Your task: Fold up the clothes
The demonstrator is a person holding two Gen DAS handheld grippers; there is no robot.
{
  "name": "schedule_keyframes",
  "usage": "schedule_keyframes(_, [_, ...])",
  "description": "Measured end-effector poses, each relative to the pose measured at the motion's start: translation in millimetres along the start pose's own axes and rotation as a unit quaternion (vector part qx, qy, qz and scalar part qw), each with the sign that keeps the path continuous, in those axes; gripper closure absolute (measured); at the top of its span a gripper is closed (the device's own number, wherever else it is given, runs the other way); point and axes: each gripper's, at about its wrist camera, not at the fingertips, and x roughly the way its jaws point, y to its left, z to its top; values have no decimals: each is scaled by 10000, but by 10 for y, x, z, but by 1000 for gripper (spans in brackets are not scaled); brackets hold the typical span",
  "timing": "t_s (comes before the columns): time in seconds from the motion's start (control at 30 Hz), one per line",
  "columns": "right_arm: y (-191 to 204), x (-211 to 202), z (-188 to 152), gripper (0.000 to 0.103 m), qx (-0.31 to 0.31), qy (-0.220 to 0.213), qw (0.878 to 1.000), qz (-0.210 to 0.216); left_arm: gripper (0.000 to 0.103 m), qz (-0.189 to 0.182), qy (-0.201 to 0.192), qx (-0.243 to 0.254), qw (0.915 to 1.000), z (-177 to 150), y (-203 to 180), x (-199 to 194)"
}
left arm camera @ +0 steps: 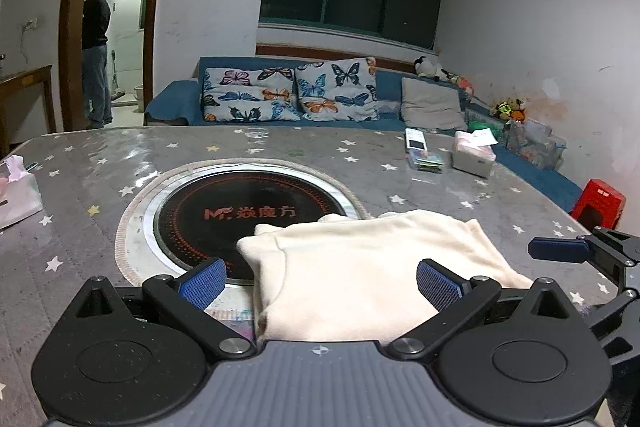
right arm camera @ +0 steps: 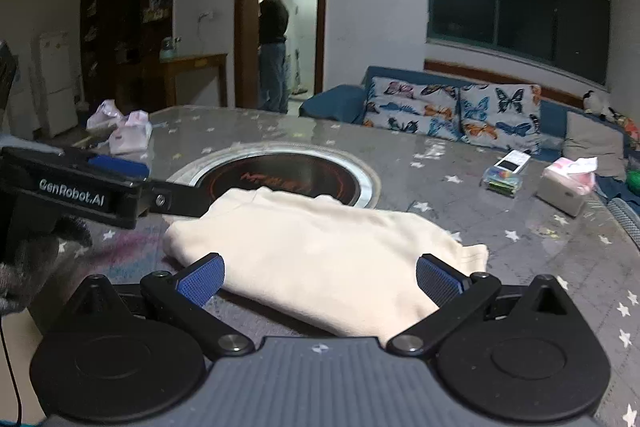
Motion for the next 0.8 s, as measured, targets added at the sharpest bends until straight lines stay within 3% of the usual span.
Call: schedule_keyframes(0.8, [50,-294,-266,0,287,-92,9995,-60,0,-9,-26,197,9998,-228,-235,-240])
